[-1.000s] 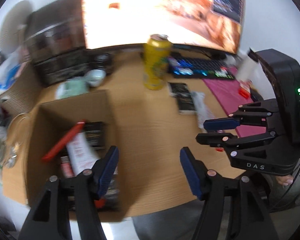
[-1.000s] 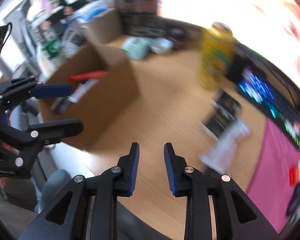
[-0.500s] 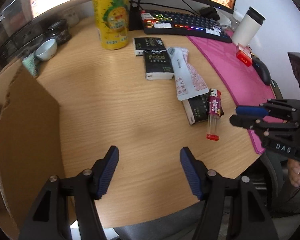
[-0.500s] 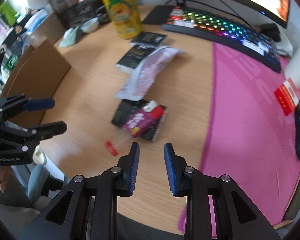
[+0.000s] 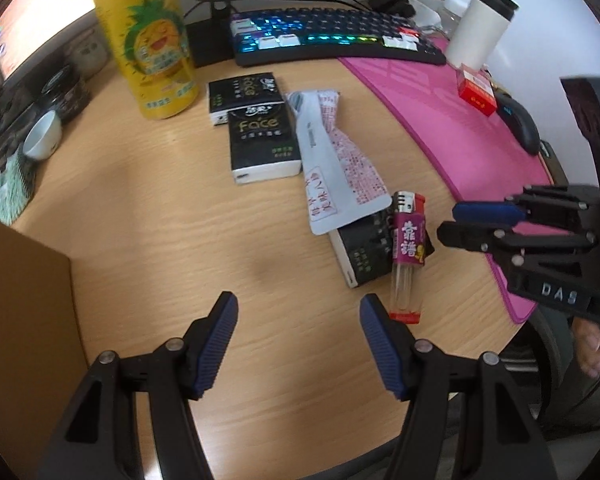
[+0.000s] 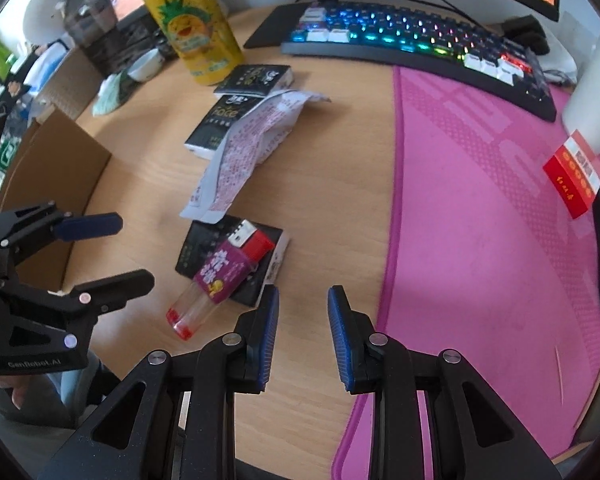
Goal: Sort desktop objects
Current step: 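Move both open tools back over the desk items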
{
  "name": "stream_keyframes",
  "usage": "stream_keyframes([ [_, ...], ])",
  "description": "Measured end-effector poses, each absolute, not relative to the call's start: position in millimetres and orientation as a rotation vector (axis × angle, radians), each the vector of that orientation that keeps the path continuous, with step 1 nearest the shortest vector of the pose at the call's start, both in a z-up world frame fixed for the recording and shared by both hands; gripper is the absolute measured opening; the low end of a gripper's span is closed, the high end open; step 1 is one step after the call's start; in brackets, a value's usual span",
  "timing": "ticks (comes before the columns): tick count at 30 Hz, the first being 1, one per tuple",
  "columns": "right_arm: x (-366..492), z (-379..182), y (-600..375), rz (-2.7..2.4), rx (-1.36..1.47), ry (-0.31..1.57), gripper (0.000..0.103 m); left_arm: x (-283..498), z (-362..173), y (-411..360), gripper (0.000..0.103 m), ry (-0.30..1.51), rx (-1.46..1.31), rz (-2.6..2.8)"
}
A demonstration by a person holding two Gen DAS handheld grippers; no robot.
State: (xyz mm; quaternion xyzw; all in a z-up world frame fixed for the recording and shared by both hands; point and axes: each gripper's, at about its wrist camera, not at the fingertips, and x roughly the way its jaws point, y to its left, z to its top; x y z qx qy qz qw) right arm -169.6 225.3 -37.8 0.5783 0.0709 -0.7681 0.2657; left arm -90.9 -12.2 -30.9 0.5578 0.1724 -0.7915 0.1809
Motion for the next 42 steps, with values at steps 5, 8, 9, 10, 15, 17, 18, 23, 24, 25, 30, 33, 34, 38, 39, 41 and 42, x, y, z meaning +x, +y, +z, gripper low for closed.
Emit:
stream_keyframes([
  [5,-168,-41,219,-2.048,1.566,0.196,0.027,-99,-44,-10,0.069,0.505,1.619,-2.215],
  [8,-160,-40,214,-2.021,1.554,0.195,0.027,-104,-44,-1,0.069,0.489,1.636,-2.241],
  [9,-158,-41,213,-2.008,1.554,0.186,0.027,-106,-46,2,0.069,0.482,1.646,-2.246],
  [10,-156,-42,212,-2.002,1.555,0.180,0.027,-107,-47,3,0.069,0.481,1.651,-2.247],
  [15,-149,-43,211,-2.000,1.557,0.172,0.027,-107,-48,9,0.069,0.483,1.661,-2.251],
  [17,-146,-43,212,-1.985,1.559,0.157,0.027,-106,-48,9,0.069,0.485,1.657,-2.247],
  [18,-144,-43,212,-1.973,1.561,0.148,0.027,-104,-47,8,0.069,0.492,1.653,-2.247],
  [23,-130,-45,205,-1.943,1.560,0.164,0.027,-91,-54,11,0.069,0.499,1.669,-2.228],
  [24,-127,-45,202,-1.935,1.557,0.167,0.027,-85,-54,10,0.069,0.496,1.661,-2.223],
  [25,-123,-46,199,-1.920,1.554,0.167,0.027,-81,-54,10,0.069,0.500,1.658,-2.215],
  [30,-112,-47,178,-1.884,1.535,0.181,0.027,-56,-53,2,0.069,0.538,1.627,-2.175],
  [33,-107,-46,163,-1.860,1.515,0.193,0.027,-43,-50,-6,0.069,0.557,1.604,-2.157],
  [34,-106,-45,160,-1.861,1.507,0.198,0.027,-40,-49,-10,0.069,0.564,1.590,-2.151],
  [38,-107,-36,162,-1.889,1.486,0.203,0.027,-27,-37,-19,0.069,0.578,1.539,-2.146],
  [39,-108,-32,167,-1.902,1.484,0.199,0.027,-25,-33,-19,0.069,0.572,1.528,-2.153],
  [41,-113,-25,177,-1.936,1.478,0.193,0.027,-27,-28,-14,0.069,0.552,1.523,-2.179],
  [42,-117,-21,184,-1.964,1.471,0.187,0.027,-28,-26,-12,0.069,0.542,1.525,-2.190],
])
